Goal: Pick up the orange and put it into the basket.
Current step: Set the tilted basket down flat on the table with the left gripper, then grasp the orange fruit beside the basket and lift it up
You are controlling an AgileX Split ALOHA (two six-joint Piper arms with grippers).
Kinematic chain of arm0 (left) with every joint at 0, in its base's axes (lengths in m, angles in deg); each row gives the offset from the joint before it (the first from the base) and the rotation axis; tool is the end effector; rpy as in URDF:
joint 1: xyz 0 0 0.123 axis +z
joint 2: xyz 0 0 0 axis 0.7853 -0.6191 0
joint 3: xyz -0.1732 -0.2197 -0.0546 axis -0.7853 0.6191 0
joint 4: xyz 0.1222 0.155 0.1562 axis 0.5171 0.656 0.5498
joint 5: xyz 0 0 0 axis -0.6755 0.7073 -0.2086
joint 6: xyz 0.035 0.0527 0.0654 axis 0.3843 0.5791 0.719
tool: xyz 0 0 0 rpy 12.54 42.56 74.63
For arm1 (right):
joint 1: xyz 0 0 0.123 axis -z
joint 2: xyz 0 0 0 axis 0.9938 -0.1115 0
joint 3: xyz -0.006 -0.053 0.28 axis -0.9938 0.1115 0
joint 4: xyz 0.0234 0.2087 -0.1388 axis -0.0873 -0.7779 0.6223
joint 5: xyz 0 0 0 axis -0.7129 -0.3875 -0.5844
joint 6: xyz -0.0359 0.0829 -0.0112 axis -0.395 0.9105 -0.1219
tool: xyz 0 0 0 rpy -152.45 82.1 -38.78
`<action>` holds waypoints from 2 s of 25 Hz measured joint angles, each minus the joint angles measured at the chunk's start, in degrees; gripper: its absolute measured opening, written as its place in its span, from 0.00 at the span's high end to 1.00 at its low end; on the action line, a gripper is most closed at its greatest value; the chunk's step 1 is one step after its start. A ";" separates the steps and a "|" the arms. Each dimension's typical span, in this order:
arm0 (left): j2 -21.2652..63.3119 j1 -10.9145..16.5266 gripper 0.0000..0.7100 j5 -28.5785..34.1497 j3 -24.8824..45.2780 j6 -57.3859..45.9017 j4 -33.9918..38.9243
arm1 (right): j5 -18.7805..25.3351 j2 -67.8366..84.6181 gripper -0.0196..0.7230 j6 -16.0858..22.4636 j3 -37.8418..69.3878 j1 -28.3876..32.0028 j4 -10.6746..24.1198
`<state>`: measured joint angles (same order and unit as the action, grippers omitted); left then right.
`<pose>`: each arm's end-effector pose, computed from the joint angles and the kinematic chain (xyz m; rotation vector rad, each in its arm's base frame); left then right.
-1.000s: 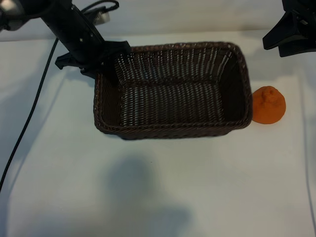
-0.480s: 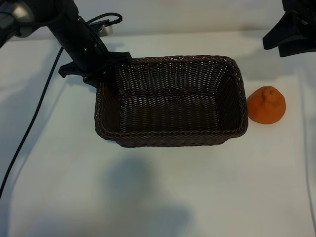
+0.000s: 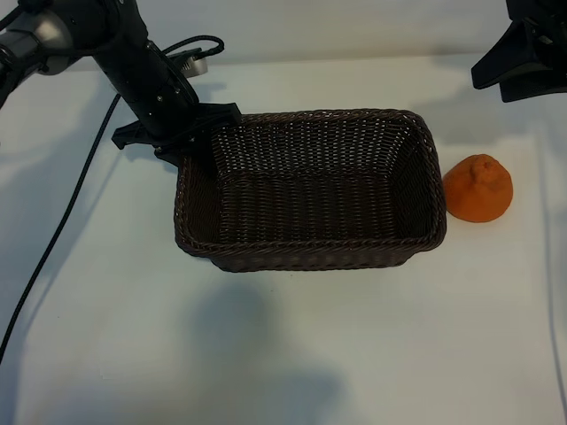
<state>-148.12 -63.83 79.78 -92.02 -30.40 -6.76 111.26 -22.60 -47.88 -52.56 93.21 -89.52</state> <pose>0.4352 -0.1241 0.1547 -0.1088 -3.0703 0.5270 0.3358 0.0004 0.3184 0.1125 2.6595 0.8886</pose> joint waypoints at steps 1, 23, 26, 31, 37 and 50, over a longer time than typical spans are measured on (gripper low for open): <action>0.00 0.00 0.74 0.00 0.00 0.00 0.00 | 0.00 0.00 0.41 0.00 0.00 0.00 0.00; 0.00 0.00 0.25 0.00 -0.11 0.10 -1.08 | 0.00 0.00 0.41 0.00 0.00 0.00 0.00; 0.00 0.00 0.24 0.00 -0.11 0.10 -1.13 | 0.00 0.00 0.41 0.00 0.00 0.00 0.00; 0.17 0.00 0.23 0.00 -0.11 0.10 -1.20 | 0.00 0.00 0.41 0.00 0.00 0.00 0.00; 3.41 0.00 0.23 0.69 -0.11 0.21 -1.20 | 0.00 0.00 0.41 0.00 0.00 0.00 0.00; 11.84 0.06 0.23 0.69 -0.11 -0.37 -0.34 | 0.00 0.00 0.41 0.00 0.00 0.00 0.00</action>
<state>-136.28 -63.78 80.47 -92.13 -30.77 -7.10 111.26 -22.60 -47.88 -52.56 93.21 -89.52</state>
